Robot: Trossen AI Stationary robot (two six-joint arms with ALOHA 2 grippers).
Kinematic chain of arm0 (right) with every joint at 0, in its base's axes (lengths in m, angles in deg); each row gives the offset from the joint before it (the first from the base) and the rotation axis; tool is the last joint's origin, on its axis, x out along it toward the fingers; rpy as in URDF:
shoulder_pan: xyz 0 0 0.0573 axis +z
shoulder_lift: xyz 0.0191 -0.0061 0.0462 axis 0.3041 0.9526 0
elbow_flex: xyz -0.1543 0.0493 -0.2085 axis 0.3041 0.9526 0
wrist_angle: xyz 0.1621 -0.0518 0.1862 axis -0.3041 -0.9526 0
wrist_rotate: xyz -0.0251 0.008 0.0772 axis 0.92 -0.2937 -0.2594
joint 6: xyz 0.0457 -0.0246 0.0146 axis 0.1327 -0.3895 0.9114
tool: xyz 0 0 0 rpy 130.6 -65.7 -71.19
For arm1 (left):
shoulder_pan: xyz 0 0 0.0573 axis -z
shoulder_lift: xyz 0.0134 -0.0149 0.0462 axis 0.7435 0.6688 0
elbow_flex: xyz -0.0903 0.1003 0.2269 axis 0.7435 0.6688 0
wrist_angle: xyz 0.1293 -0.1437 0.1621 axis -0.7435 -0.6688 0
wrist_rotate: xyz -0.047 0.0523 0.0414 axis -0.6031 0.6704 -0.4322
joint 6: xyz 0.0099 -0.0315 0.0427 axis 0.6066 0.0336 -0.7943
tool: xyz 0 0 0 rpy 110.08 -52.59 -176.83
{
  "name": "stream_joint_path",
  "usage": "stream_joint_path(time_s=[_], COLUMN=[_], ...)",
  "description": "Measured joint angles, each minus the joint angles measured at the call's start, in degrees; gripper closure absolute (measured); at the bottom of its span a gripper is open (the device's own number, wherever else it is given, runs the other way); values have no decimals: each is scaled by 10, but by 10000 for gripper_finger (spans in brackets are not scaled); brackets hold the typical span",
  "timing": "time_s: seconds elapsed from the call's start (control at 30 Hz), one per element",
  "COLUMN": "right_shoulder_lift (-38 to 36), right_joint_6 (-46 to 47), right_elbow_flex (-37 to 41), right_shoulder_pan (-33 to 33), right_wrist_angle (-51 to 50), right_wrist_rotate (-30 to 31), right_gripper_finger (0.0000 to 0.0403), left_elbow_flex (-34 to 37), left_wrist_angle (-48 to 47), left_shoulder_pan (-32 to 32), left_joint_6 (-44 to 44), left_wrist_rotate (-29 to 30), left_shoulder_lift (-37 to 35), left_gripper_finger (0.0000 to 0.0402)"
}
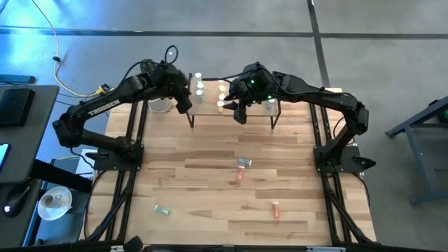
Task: Pick and place medicine bottles onto shelf by color
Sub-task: Put the orange pill bottle on the shelf
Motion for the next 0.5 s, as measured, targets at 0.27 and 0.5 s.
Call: stream_joint_path(time_s=[0.27,0.5], right_shoulder_lift=[-12,-14], right_joint_6=[11,43], right_elbow_flex=[0,8], right_shoulder_pan=[18,46], right_wrist_angle=[-89,-224], right_wrist_rotate=[0,35], right_gripper_finger=[268,268], left_elbow_flex=[0,109], left_wrist_angle=[-40,30], left_shoulder_pan=[36,112], left_joint_6=[68,112], left_wrist_rotate=[-15,-40], left_shoulder_lift=[-67,-127], left_gripper_finger=[213,213])
